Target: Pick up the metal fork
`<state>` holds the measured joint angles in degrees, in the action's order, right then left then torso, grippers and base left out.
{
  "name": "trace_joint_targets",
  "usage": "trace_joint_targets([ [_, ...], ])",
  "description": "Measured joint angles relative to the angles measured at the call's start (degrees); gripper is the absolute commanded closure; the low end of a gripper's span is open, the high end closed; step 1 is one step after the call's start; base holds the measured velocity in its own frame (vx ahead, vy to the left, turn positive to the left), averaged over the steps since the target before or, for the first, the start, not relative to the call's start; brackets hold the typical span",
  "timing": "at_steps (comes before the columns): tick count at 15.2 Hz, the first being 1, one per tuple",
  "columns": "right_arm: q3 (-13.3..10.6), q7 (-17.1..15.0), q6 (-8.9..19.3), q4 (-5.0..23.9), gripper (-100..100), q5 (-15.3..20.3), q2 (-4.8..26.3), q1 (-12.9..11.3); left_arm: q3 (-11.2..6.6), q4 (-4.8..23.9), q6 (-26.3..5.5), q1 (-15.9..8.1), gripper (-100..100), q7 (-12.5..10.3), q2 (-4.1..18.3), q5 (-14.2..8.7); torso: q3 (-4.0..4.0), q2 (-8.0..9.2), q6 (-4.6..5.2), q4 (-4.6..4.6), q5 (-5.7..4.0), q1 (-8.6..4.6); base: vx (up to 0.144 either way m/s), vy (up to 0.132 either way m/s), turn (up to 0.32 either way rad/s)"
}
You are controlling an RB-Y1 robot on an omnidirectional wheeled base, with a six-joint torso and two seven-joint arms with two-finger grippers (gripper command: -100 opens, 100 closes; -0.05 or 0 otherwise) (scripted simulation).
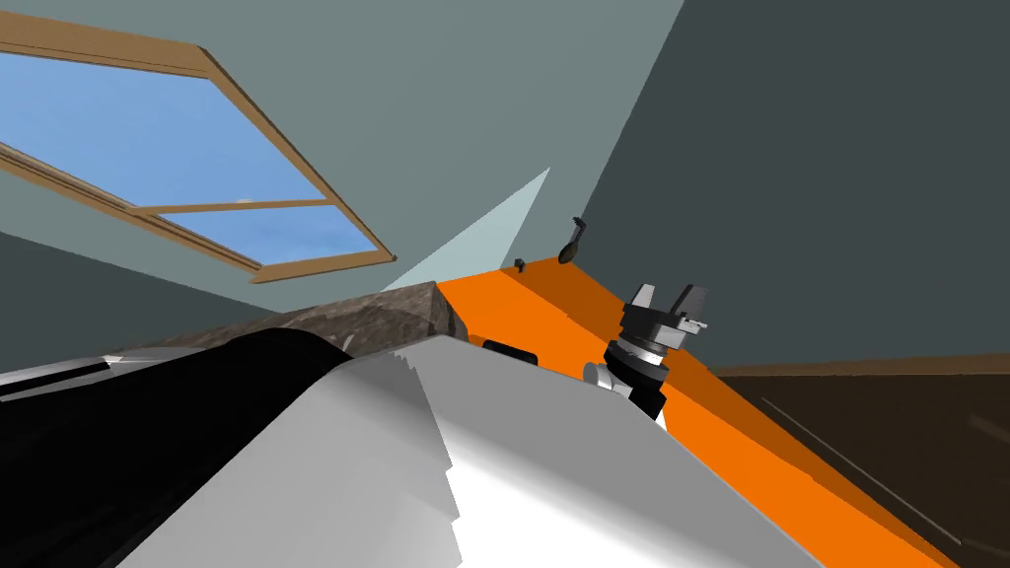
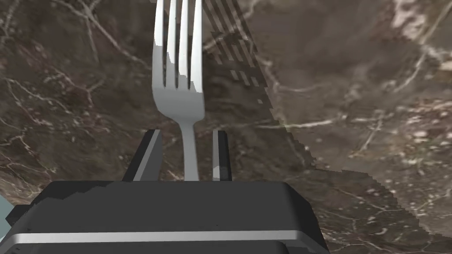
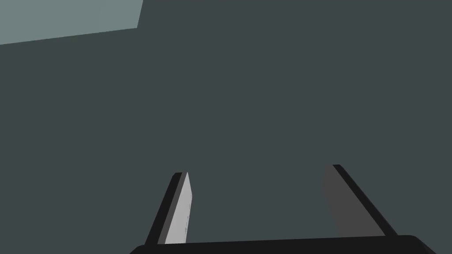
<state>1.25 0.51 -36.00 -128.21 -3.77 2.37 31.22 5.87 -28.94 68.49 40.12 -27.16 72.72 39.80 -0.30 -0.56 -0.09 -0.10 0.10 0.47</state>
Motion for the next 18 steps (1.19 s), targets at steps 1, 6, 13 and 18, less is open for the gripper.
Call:
trace_joint_targets([
  [1, 0.0, 0.0, 0.0, 0.0, 0, 0.0, 0.0, 0.01, -0.78, -0.85, 0.06, 0.47, 100, 0.52, 0.18, 0.69, -0.04, -0.04, -0.07, -0.03, 0.01, -0.03, 0.164, 0.012, 0.391],
  [6, 0.0, 0.0, 0.0, 0.0, 0, 0.0, 0.0, 0.0, -4.82, -7.35, -0.54, 4.71, 100, 2.34, 1.3, 3.25, -0.12, -0.19, 0.05, -0.05, -0.03, -0.1, 0.205, 0.024, 0.369],
  [13, 0.0, 0.0, 0.0, 0.0, 0, 0.0, 0.0, -0.01, -7.92, -11.63, -0.55, 7.21, 100, 4.29, 2.02, 5.71, 0.13, 0.25, 0.02, 0.04, -0.03, -0.03, 0.104, 0.012, 0.142],
  [18, 0.0, 0.0, 0.0, 0.0, 0, 0.0, 0.01, 0.0, -10.92, -16.08, -0.84, 10.26, 100, 5.82, 2.8, 7.94, -0.16, -0.28, 0.14, -0.05, -0.03, 0.03, 0.226, 0.037, 0.3],
])
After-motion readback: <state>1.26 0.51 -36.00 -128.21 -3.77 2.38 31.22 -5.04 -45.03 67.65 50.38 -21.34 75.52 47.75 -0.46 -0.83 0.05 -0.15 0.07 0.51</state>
